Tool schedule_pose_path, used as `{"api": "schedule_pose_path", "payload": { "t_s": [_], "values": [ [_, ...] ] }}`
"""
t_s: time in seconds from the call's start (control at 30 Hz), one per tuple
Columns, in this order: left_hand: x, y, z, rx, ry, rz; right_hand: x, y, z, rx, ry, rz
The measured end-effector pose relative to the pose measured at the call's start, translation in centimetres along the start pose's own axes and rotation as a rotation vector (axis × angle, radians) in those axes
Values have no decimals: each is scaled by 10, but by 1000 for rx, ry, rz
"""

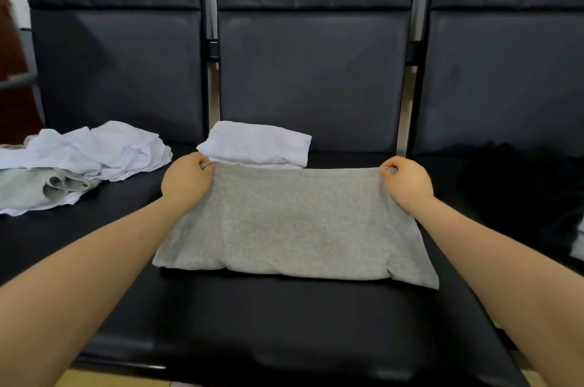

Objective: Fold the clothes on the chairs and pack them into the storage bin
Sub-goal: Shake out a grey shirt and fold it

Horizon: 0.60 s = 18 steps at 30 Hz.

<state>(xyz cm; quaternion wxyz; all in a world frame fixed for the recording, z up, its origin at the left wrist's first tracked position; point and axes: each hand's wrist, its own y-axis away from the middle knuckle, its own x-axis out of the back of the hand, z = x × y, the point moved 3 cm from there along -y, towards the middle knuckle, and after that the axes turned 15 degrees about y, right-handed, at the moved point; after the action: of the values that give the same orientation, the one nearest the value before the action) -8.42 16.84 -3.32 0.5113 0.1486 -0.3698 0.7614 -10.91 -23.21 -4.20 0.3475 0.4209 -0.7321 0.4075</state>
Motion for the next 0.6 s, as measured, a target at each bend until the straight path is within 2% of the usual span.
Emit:
{"api": "schedule_pose_path", "payload": {
  "t_s": [0.13, 0.23, 0.37, 0.5, 0.6],
  "values": [
    [-5, 0, -9, -4, -26, -17, -10, -8, 3, -4, -22, -20],
    [-4, 2, -16, 26, -60, -63, -16, -9, 7, 0, -33, -120],
    [3, 6, -23, 67, -164, -138, -9, -5, 17, 2, 61, -182],
    [9, 17, -14, 7, -289, -67, 13, 5, 30, 2, 331, -85],
    [5, 36, 5, -92, -273, -45, 29, 12, 41, -81, 317, -33]
  ]
}}
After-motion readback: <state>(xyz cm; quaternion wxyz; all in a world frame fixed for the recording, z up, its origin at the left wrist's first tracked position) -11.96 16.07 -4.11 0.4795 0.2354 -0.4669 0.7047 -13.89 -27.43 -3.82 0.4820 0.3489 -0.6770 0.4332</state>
